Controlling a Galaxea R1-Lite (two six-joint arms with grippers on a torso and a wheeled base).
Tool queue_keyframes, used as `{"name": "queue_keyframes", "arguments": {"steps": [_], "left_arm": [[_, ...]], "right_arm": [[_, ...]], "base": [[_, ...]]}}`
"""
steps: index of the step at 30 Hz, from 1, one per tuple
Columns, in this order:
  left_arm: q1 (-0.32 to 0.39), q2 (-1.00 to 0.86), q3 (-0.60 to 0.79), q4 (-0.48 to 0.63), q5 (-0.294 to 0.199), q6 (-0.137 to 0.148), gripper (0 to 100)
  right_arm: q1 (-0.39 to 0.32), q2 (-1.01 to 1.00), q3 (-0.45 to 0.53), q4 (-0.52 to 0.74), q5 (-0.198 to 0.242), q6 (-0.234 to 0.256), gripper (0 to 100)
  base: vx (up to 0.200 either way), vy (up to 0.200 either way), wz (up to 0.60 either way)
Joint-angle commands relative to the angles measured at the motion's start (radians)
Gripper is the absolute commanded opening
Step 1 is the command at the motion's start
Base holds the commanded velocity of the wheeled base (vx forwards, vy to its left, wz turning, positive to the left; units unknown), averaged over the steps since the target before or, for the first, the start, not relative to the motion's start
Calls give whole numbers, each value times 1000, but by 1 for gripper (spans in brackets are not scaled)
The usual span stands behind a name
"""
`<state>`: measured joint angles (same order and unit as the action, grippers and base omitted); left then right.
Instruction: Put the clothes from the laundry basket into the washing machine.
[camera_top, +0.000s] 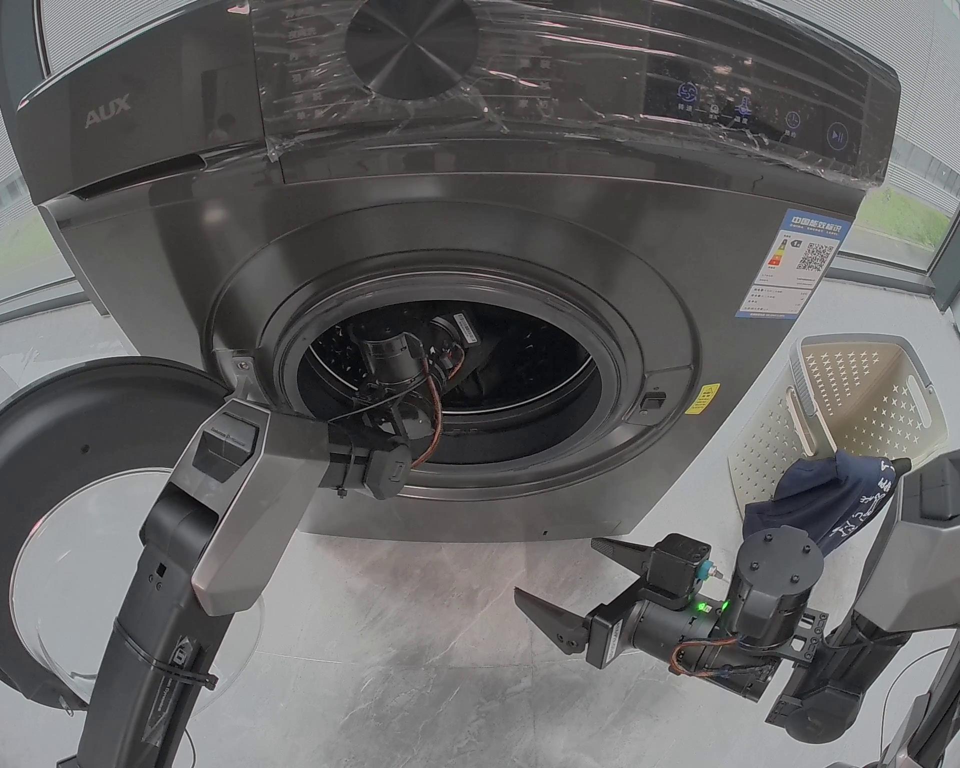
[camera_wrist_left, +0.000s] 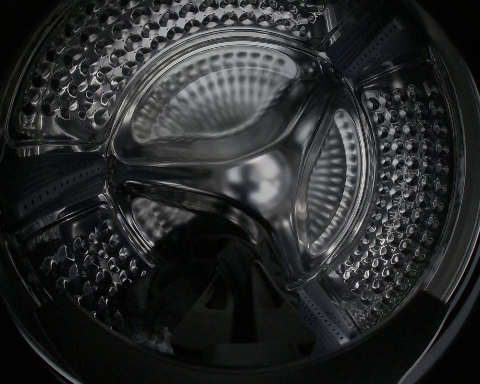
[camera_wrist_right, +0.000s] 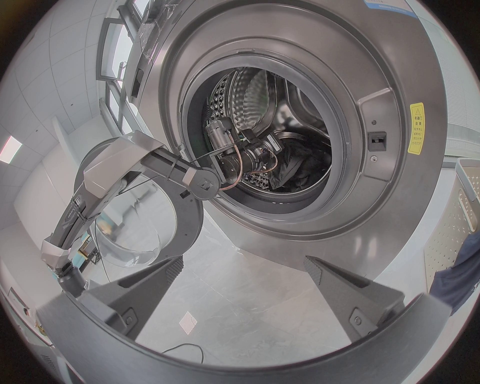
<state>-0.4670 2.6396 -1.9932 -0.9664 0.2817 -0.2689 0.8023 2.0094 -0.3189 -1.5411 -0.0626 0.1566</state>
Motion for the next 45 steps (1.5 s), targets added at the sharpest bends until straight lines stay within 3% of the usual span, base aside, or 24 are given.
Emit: {"name": "queue_keyframes", "arguments": {"steps": [1, 3, 4, 14, 16, 21, 24, 26, 27, 28, 30, 39, 44, 45], "left_arm": [[7, 20, -7, 2, 1, 0, 0], [5, 23, -7, -2, 1, 2, 0], [2, 26, -7, -3, 1, 2, 100], [-25, 22, -4, 0, 1, -4, 100], [-38, -1, 53, -6, 1, -4, 100], [-97, -170, 375, -11, -10, 5, 100], [-157, -308, 671, -38, -53, 31, 100], [-165, -331, 720, -49, -64, 42, 100], [-177, -377, 820, -75, -91, 70, 100], [-196, -452, 964, -132, -130, 117, 100], [-211, -524, 1057, -170, -133, 135, 100], [-294, -946, 1455, -167, -168, 140, 100], [-308, -1063, 1594, -175, -164, 137, 100], [-309, -1113, 1657, -183, -157, 139, 100]], "right_arm": [[1, 3, 0, -1, 0, 0, 100], [1, 3, 0, -1, 0, 0, 100], [1, 3, 0, -1, 0, 0, 100], [1, 3, 0, -1, 0, 0, 100], [1, 2, 1, -1, 0, 0, 100], [-2, 2, 6, -1, 0, 0, 100], [-3, -3, 14, -1, 0, -2, 100], [-5, -4, 15, -1, 0, -2, 100], [-9, -8, 20, -1, 0, 0, 100], [-15, -18, 37, -1, 0, 0, 100], [-15, -47, 69, -2, 0, 0, 100], [-49, -248, 215, -1, -6, -5, 100], [-114, -311, 270, 1, -5, -9, 100], [-155, -333, 279, 1, -6, -14, 100]], "base": [[0, 0, 0], [0, 0, 0], [0, 0, 0], [0, 0, 0], [0, 0, 0], [0, 0, 0], [0, 0, 0], [0, 0, 0], [0, 0, 0], [0, 0, 0], [0, 0, 0], [0, 0, 0], [0, 0, 0], [0, 0, 0]]}}
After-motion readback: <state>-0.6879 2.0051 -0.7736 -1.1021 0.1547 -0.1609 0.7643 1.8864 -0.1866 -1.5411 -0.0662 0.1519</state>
